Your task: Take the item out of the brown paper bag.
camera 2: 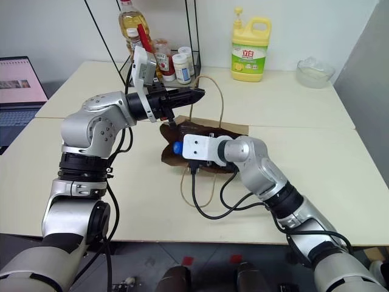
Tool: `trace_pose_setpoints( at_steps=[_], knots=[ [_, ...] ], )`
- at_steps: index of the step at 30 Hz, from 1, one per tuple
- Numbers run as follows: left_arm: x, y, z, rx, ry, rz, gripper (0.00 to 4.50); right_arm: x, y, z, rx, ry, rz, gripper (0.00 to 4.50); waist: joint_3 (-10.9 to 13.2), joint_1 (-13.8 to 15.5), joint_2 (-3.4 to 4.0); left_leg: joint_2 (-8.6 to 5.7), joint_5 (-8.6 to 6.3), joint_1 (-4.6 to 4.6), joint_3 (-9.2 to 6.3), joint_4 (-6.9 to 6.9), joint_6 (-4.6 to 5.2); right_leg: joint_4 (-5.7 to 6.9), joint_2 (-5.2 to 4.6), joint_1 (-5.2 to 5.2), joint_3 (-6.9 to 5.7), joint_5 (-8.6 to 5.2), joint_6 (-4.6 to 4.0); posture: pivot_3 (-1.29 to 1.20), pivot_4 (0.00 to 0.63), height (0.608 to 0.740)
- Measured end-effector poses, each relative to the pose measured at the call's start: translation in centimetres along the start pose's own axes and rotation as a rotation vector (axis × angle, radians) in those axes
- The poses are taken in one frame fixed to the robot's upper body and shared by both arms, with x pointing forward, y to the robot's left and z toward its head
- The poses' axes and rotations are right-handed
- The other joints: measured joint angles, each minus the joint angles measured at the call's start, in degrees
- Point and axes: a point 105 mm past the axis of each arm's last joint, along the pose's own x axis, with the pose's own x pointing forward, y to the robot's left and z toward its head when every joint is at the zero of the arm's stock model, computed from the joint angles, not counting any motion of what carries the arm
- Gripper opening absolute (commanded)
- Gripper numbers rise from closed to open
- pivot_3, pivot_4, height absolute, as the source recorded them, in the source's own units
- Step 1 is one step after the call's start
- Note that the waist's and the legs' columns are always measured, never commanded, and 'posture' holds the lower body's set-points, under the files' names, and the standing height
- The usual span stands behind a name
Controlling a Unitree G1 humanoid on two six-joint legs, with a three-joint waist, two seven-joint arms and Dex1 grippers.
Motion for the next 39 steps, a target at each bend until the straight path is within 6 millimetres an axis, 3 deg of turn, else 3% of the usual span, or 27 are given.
trace_pose_setpoints(
  at_steps=[6,12,18,29,35,39],
  knots=[
    [0.2,0.0,-0.1,-0.003,-0.003,-0.003,0.0,-1.9,0.3,1.2,0.032,-0.123,0.025,2.41,0.37,0.04,-0.02,0.0,0.0,-0.05,0.0,0.01,0.0,-0.04,-0.01,-0.01,-0.01,0.0,0.0,0.0,0.15,0.74],
    [0.4,-0.1,-0.2,-0.007,-0.004,-0.006,0.0,-3.9,0.1,3.7,0.027,-0.274,0.006,2.41,0.56,0.05,-0.06,0.0,0.0,-0.11,0.0,0.0,-0.01,-0.07,-0.01,-0.03,-0.02,0.0,0.0,0.0,0.15,0.74],
    [0.4,0.2,-0.6,-0.009,-0.003,0.005,0.0,-7.1,-0.6,6.5,0.106,-0.428,-0.009,2.41,0.58,0.14,-0.06,0.0,0.01,-0.18,-0.02,0.02,-0.01,-0.05,-0.03,-0.1,-0.05,0.0,0.0,0.0,0.15,0.74],
    [1.0,0.0,-0.7,-0.004,-0.015,-0.003,0.0,-11.5,-4.0,5.5,0.343,-0.479,-0.152,2.41,0.6,0.36,-0.04,0.0,0.0,-0.27,-0.02,0.02,0.0,-0.03,-0.02,-0.21,-0.05,0.0,0.0,0.0,0.15,0.74],
    [1.1,0.0,-0.8,-0.007,-0.015,-0.005,0.0,-13.8,-6.4,7.0,0.398,-0.55,-0.221,2.41,0.62,0.33,-0.01,0.0,0.01,-0.41,-0.02,0.02,0.0,0.01,-0.02,-0.37,-0.06,0.0,-0.01,0.0,0.15,0.74],
    [1.1,0.2,-1.0,-0.007,-0.016,0.002,0.0,-16.0,-7.7,7.0,0.467,-0.577,-0.27,2.41,0.62,0.44,-0.01,-0.01,0.01,-0.45,-0.02,0.02,0.01,-0.01,-0.04,-0.37,-0.06,0.0,-0.01,0.0,0.15,0.74]
  ],
)
